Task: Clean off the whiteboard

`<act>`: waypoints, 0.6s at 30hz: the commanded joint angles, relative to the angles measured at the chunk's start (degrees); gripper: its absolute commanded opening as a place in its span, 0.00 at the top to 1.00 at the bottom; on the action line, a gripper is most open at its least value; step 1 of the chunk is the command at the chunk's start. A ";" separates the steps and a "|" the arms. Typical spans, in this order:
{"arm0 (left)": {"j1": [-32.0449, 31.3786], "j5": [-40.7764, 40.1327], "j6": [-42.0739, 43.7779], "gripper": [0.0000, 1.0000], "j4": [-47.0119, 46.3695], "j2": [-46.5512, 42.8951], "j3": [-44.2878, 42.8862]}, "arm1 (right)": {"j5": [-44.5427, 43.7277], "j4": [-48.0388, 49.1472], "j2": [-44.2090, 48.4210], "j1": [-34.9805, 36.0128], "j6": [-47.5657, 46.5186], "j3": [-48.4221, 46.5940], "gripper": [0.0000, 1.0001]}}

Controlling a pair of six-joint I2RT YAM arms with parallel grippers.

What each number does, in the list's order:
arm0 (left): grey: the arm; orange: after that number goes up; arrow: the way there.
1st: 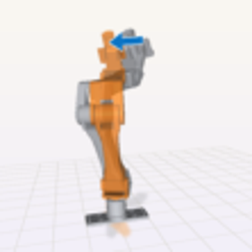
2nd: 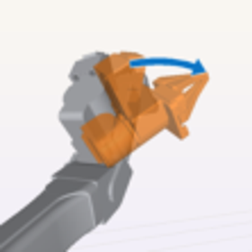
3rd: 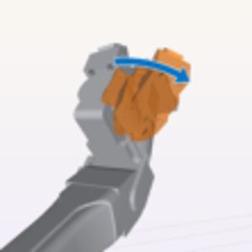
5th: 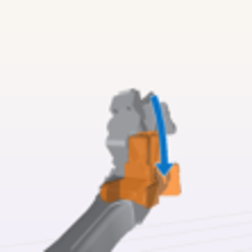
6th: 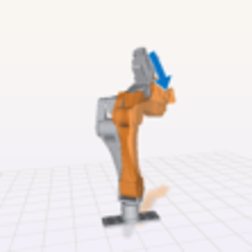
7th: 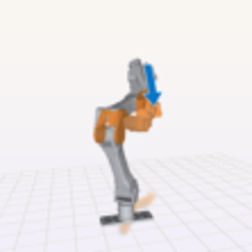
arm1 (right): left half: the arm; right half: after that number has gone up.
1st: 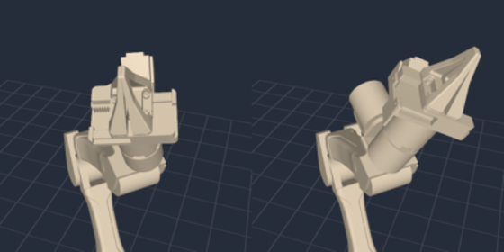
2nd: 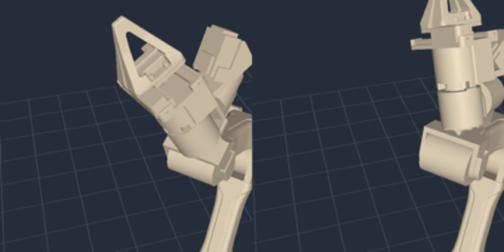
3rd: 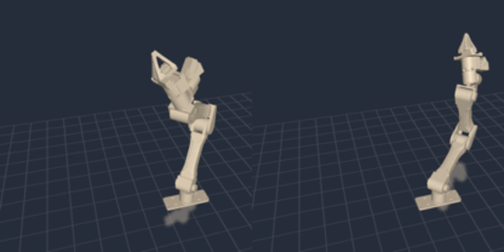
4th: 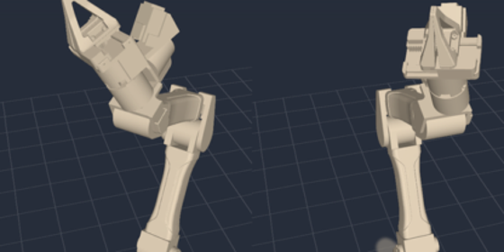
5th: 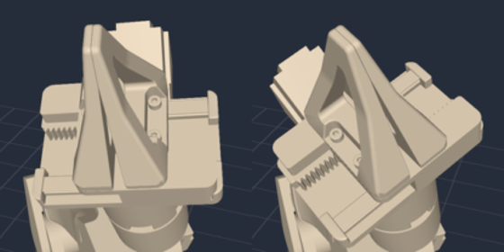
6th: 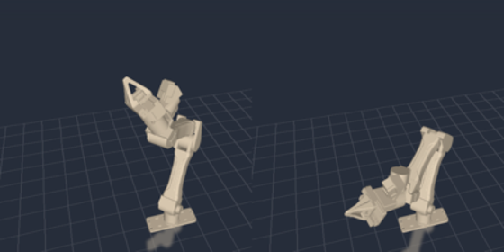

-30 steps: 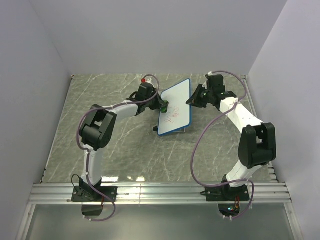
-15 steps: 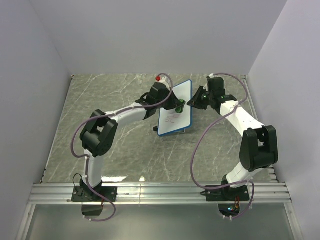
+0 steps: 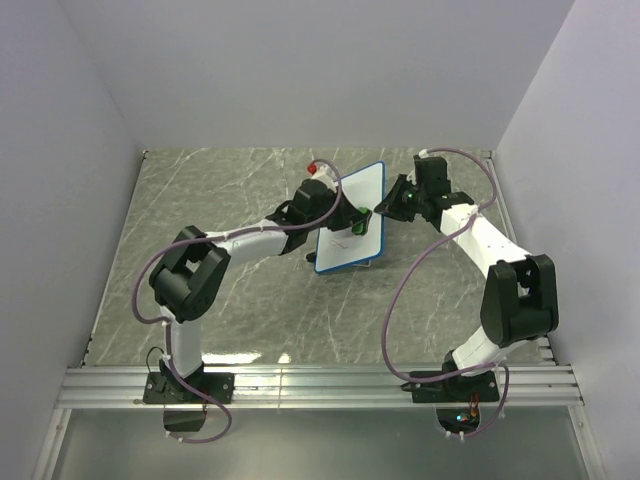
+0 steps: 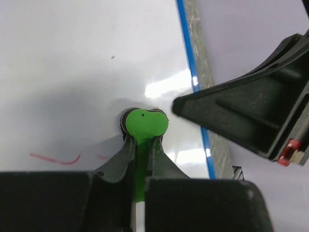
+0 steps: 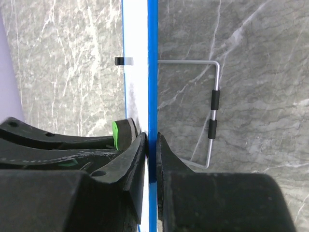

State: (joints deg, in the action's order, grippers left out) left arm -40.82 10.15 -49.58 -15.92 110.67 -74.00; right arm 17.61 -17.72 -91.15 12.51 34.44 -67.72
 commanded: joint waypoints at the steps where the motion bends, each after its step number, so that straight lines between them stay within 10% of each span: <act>1: -0.94 4.35 -0.78 1.00 8.10 1.57 7.45 | 5.07 -2.59 2.30 4.01 -1.56 1.36 1.00; 18: 5.66 0.57 -1.13 1.00 8.53 3.93 17.13 | 5.07 -2.24 6.07 4.10 -1.65 4.62 1.00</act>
State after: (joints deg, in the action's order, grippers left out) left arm -35.00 10.63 -53.49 -21.76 108.51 -60.31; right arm 16.88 -16.27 -87.64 12.88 34.89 -64.16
